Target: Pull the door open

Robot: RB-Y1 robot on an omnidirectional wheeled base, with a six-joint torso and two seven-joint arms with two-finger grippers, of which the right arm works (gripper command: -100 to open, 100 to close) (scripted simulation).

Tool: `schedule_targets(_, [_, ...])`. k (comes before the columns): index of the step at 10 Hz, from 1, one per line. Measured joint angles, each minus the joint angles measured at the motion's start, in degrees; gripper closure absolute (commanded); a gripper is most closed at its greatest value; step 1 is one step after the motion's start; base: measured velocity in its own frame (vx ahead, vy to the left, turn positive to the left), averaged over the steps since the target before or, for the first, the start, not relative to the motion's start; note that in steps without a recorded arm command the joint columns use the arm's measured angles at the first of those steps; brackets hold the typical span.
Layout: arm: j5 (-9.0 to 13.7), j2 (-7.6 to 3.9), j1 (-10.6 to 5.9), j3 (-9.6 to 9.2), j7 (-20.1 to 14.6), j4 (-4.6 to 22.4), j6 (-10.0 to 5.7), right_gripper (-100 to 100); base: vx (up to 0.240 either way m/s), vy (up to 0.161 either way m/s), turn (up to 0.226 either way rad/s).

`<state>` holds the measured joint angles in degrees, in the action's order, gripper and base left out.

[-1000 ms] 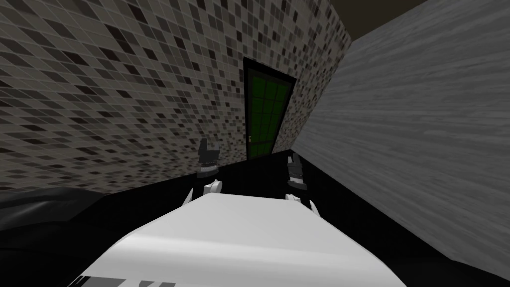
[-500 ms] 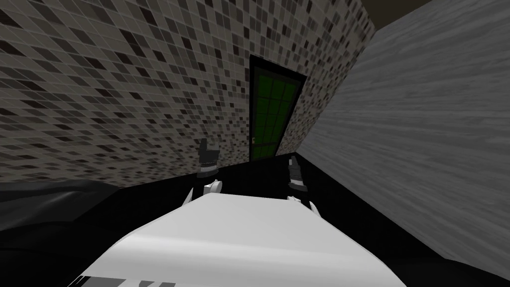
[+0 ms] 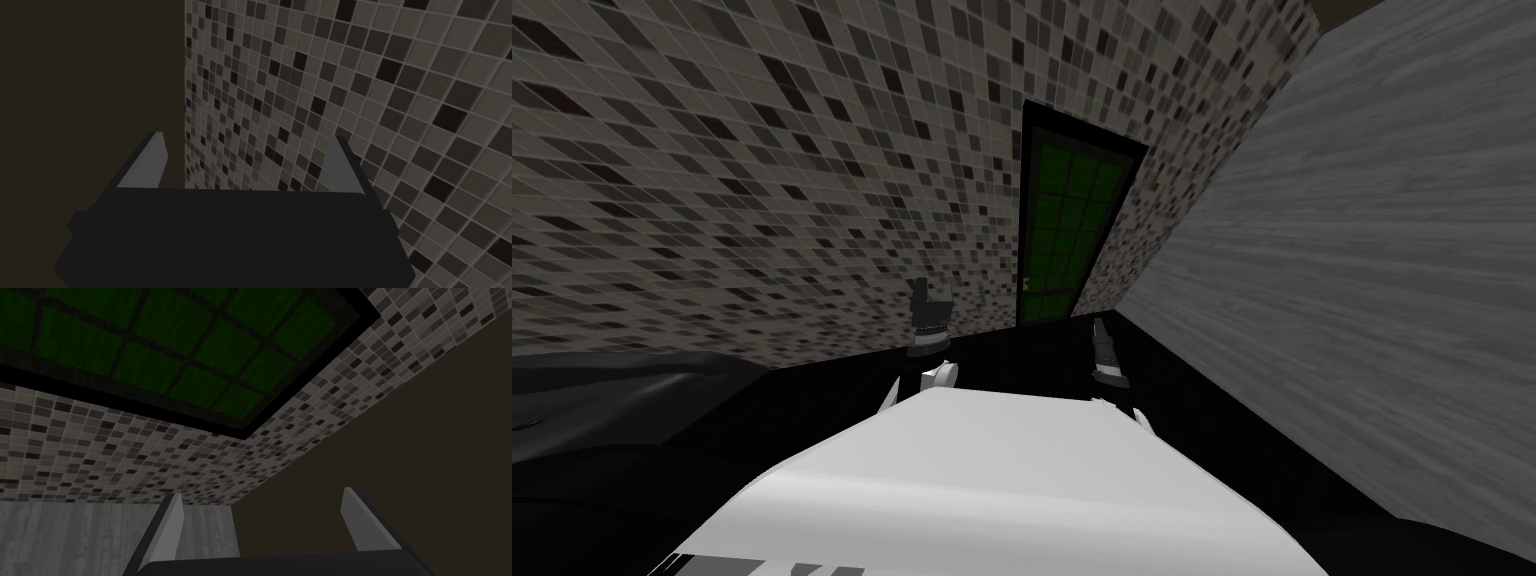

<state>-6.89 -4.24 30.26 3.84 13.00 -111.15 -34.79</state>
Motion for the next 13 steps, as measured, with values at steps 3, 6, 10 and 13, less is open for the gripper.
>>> schedule_targets(3, [-0.6,-0.49,-0.06,1.02,3.0,2.4,-0.94,-100,0.102,0.019,0.097])
schedule_targets(6, [-1.3,-0.69,-0.22,1.92,6.3,5.1,-2.04,-100,0.111,0.026,0.125])
schedule_targets(10, [-2.2,-1.07,-0.76,3.41,10.7,9.1,-3.61,-100,0.109,0.012,0.105])
schedule_targets(13, [-2.9,-1.13,-0.56,4.45,14.0,12.0,-5.18,-100,0.112,0.009,0.115])
